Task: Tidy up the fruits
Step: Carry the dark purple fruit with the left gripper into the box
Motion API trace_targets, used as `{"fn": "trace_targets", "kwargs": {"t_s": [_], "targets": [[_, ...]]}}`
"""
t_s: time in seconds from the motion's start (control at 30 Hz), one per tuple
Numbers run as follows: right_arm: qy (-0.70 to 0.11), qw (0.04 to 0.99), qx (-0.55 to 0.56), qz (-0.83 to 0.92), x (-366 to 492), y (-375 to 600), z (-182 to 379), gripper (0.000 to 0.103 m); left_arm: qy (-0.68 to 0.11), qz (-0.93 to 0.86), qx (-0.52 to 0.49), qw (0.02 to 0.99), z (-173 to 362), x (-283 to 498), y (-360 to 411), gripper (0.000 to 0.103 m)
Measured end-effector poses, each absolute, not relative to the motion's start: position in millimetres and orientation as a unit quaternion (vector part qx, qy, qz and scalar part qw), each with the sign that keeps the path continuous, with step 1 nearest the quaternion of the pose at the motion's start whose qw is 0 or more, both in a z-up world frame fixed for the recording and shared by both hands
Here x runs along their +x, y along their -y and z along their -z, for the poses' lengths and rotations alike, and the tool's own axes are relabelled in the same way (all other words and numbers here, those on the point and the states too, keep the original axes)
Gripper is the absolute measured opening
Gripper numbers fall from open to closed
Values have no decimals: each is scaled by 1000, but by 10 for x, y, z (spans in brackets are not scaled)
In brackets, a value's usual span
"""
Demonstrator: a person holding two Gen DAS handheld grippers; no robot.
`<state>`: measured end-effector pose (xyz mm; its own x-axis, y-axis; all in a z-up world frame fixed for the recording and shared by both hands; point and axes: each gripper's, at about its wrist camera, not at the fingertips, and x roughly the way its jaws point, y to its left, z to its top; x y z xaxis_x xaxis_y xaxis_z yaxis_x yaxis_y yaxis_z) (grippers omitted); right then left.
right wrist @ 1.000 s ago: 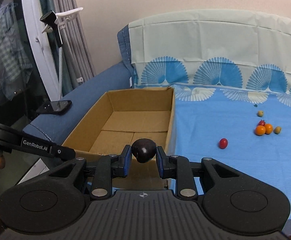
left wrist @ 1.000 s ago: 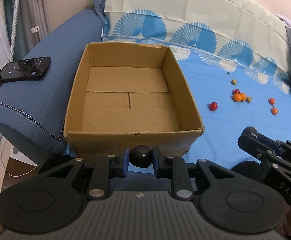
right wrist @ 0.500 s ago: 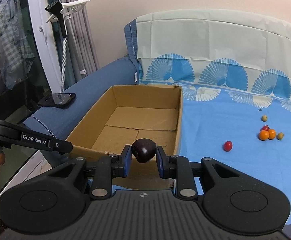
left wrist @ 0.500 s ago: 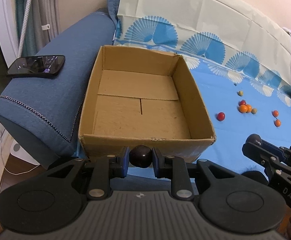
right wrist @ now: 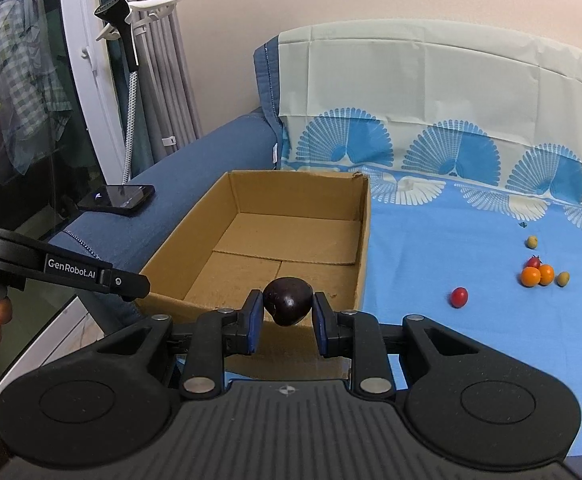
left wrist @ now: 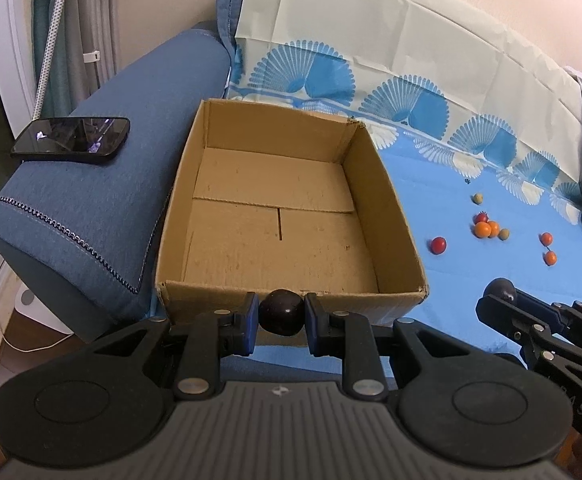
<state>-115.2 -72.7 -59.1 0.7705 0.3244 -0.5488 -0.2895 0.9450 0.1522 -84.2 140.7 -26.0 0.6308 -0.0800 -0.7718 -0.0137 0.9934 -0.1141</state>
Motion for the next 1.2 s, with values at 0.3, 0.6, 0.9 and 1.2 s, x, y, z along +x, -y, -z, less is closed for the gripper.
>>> {"fn": "trace_targets", "kwargs": {"t_s": [0.3,0.6,0.9,1.2], "targets": [[-302,939,32,-162,-1018,658,582,27,-421,17,-60,905,231,-690,-1433,27],[-305,938,27,-163,-799,560,619,27,-414,12,-68,908,214,-428,-1466,27],[-314,935,19,-164,-481,447,727,27,-416,4,-65,907,298,-67,-1450,27],[-336,928,8,-164,-109,377,970,27,-449,-8,-49,892,671,316,-1432,27]]}}
